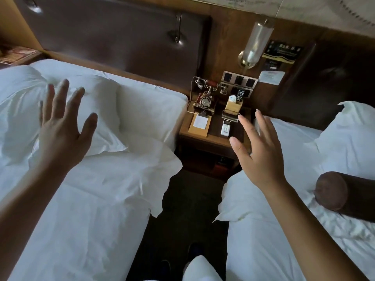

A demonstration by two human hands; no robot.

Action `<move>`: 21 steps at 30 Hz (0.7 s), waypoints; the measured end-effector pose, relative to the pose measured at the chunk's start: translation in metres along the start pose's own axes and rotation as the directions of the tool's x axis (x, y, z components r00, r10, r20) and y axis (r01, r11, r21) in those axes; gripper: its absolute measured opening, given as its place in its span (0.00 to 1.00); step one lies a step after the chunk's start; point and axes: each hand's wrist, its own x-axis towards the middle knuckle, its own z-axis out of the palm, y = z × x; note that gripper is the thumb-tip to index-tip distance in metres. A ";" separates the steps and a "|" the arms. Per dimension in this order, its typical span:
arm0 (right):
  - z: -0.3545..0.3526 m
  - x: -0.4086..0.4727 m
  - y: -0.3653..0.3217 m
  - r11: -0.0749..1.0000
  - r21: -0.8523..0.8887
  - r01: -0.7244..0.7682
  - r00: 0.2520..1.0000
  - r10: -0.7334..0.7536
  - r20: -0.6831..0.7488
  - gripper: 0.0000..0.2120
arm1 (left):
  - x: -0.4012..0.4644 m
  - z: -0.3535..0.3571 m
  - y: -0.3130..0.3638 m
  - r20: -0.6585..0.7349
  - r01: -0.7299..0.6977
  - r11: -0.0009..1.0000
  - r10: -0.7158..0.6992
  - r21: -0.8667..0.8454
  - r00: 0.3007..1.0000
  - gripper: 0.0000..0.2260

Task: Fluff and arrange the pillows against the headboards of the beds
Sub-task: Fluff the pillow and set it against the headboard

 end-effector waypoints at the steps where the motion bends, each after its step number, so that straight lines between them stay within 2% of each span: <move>1: 0.009 0.017 0.004 1.000 0.017 0.016 1.000 -0.016 0.006 0.29 | 0.009 0.007 0.002 -0.002 -0.004 1.000 0.004 0.018 1.000 0.26; 6: 0.052 0.109 0.016 0.986 0.074 0.150 0.988 -0.152 0.022 0.29 | 0.039 0.035 0.015 -0.033 -0.014 0.987 0.020 0.157 0.999 0.25; 11: 0.083 0.189 -0.002 0.947 0.164 0.275 0.953 -0.291 0.083 0.32 | 0.062 0.047 0.023 -0.065 0.056 0.963 -0.040 0.264 0.997 0.27; 16: 0.122 0.242 -0.035 0.880 0.240 0.410 0.889 -0.444 0.109 0.32 | 0.065 0.045 -0.003 -0.120 0.198 0.914 -0.165 0.355 0.979 0.27; 21: 0.177 0.277 -0.066 0.852 0.267 0.449 0.849 -0.501 0.170 0.35 | 0.057 0.047 -0.045 -0.149 0.295 0.872 -0.257 0.390 0.955 0.26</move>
